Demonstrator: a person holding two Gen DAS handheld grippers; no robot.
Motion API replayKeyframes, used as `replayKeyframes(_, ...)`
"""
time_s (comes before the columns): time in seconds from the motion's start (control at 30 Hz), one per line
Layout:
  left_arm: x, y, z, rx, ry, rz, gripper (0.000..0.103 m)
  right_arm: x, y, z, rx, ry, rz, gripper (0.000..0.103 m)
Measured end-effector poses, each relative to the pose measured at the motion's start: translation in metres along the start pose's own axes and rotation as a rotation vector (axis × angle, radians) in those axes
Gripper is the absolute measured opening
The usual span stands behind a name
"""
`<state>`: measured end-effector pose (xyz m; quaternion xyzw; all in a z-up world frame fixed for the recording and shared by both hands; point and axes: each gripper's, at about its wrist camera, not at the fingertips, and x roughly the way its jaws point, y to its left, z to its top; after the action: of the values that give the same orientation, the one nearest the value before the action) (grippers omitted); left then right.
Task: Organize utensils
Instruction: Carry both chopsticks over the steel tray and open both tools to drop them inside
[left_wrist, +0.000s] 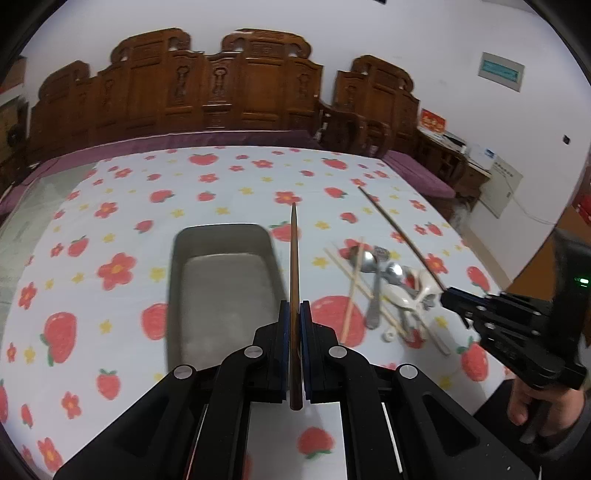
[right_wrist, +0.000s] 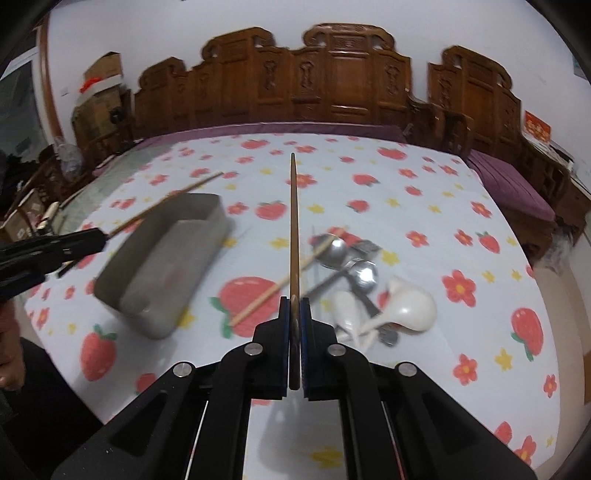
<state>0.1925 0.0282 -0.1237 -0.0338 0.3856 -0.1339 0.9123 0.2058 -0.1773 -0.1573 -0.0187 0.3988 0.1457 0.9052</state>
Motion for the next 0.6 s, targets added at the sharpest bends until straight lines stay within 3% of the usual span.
replayKeyframes(0.27,0.010,0.034,-0.002,-0.052,0.024,0.080,0.004,-0.009,0.035,0.006,-0.054,-0.013,0.062,0.006)
replayKeyframes(0.6,0.047,0.055,-0.011,-0.055,0.123,0.166,0.004,0.003,0.065,0.003,-0.100,0.022,0.120,0.006)
